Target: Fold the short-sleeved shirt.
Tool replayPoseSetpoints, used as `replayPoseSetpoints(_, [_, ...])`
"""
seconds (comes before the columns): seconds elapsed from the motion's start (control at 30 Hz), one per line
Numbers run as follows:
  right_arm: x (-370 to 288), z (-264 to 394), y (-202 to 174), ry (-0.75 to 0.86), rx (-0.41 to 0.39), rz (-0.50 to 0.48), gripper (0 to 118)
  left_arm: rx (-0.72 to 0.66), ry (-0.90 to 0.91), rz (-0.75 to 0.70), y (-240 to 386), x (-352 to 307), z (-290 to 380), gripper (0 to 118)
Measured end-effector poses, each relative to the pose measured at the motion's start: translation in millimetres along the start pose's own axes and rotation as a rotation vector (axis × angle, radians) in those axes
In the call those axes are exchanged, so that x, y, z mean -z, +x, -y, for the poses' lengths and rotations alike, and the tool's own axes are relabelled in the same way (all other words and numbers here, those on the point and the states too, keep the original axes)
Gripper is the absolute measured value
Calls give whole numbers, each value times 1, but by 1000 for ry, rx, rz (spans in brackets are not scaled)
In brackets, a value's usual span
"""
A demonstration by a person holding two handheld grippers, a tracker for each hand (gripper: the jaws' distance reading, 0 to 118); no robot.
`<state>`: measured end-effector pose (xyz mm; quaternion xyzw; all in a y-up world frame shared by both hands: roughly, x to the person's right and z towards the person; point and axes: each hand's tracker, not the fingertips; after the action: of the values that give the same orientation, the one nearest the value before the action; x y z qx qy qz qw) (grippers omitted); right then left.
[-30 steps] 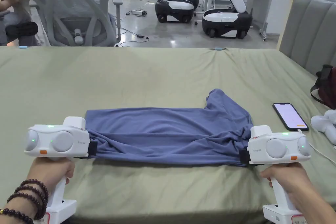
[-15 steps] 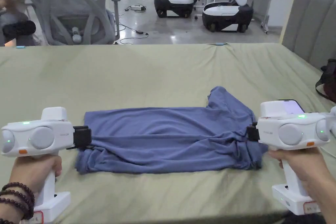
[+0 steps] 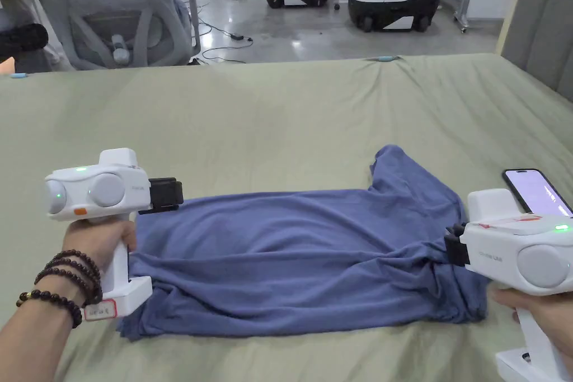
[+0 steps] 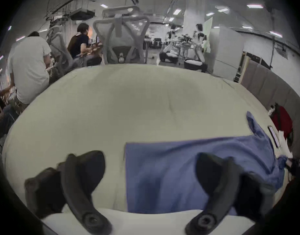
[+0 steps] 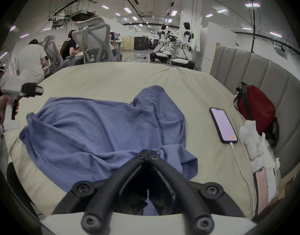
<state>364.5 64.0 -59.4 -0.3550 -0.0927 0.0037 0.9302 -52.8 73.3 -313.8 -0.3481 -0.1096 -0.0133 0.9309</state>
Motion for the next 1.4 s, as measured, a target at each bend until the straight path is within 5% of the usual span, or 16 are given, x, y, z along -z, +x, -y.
replayPoseSetpoints(0.23, [24, -10, 1, -26, 2, 4, 0, 38, -182, -41, 5, 66, 7, 102])
replayPoseSetpoints(0.33, [29, -22, 4, -25, -3, 4, 0, 52, -157, -51, 10, 67, 15, 89])
replayPoseSetpoints(0.4, [36, -36, 9, -11, -3, 14, 0, 64, -157, -28, 10, 56, 8, 67])
replayPoseSetpoints(0.43, [41, -45, 14, -3, 8, 23, 0, 83, -132, 9, 11, 50, 6, 41])
replayPoseSetpoints(0.47, [48, -55, 20, -2, 13, 23, 2, 71, -116, 63, 11, 45, 4, 1])
replayPoseSetpoints(0.53, [70, -77, 33, -29, 41, 19, 24, 71, -106, 24, 13, 38, 2, 1])
replayPoseSetpoints(0.6, [94, -97, 43, -47, 40, 20, 89, 70, -94, 36, 15, 34, 2, 1])
replayPoseSetpoints(0.63, [110, -105, 50, -56, 51, 23, 111, 68, -91, 34, 13, 34, 2, 1])
replayPoseSetpoints(0.67, [123, -111, 55, -84, 60, 31, 118, 68, -92, 34, 12, 34, 2, 2])
replayPoseSetpoints(0.8, [166, -119, 73, -239, 95, 49, 98, 72, -95, 35, 11, 35, 2, 1])
replayPoseSetpoints(0.93, [196, -107, 76, -311, 41, 112, 95, 100, -97, 30, 11, 40, 2, 2])
replayPoseSetpoints(1.0, [195, -102, 77, -302, 103, 70, 92, 100, -102, 25, 12, 42, 3, 2])
replayPoseSetpoints(1.03, [190, -104, 77, -302, 105, 81, 80, 99, -105, 22, 13, 43, 3, 2])
replayPoseSetpoints(1.1, [178, -109, 73, -289, 83, 61, 3, 102, -103, 15, 16, 43, 3, 1])
replayPoseSetpoints(1.4, [103, -125, 56, -157, 21, 55, 0, 102, -15, 24, 18, -19, -4, 1])
